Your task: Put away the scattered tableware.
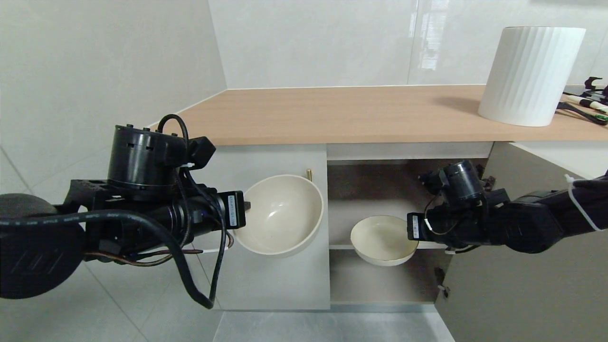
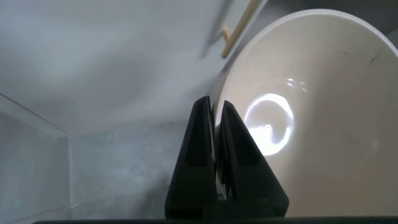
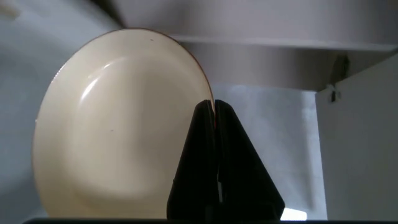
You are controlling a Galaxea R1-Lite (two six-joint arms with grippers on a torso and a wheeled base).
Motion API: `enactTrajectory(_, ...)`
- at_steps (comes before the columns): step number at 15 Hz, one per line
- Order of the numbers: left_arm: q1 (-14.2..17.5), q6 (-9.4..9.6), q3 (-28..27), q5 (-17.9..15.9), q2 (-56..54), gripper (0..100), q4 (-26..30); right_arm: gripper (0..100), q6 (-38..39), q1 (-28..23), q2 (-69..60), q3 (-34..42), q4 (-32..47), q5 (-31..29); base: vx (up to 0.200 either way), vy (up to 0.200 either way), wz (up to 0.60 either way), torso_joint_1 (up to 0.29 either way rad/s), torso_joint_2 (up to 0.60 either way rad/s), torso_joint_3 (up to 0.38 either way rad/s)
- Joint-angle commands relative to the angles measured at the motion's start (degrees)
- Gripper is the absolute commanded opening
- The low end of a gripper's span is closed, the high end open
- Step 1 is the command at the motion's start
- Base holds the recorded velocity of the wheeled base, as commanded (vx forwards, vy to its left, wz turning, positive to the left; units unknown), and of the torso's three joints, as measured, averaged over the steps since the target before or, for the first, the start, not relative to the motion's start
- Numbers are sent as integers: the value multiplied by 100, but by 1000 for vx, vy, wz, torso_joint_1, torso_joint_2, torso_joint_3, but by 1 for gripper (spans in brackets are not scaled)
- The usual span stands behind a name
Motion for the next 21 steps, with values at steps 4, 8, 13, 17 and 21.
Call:
enactTrajectory(4, -2, 157, 78, 4, 70, 0, 7, 0, 23, -62, 527, -224, -26, -13, 150, 0, 0, 1, 3, 1)
enactTrajectory(8, -2, 192, 140, -5, 35, 0, 7, 0, 31, -115, 765, -268, -26, -21, 0, 0, 0, 0, 0, 0)
enactTrajectory(13, -46, 192, 140, -5, 62, 0, 7, 0, 154, -168, 1714, -945, -26, -821, 0, 0, 0, 0, 0, 0)
enactTrajectory(17, -72, 192, 140, -5, 79, 0, 7, 0, 321, -255, 2417, -1727, -26, -1348, 0, 0, 0, 0, 0, 0)
enactTrajectory(21, -116, 183, 140, 4, 150, 0, -2, 0, 365, -379, 3041, -2439, 18, -1841, 0, 0, 0, 0, 0, 0)
